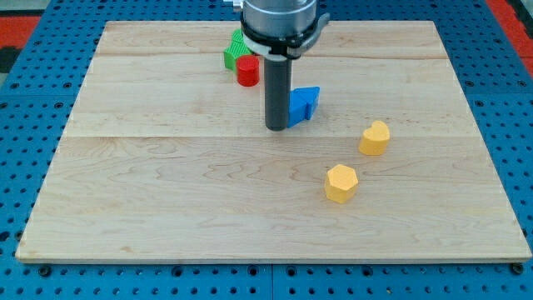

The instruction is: Move the blue blocks to the right center of the board

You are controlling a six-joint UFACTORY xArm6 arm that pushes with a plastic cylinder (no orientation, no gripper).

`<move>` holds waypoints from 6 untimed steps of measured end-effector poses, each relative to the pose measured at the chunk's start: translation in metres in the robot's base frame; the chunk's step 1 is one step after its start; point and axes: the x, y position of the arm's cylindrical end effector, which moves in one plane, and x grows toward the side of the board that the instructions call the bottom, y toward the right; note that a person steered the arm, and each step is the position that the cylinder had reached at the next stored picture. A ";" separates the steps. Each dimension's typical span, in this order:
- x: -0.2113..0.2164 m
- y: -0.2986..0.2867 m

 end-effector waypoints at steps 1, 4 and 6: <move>-0.022 -0.008; -0.046 0.097; 0.031 0.040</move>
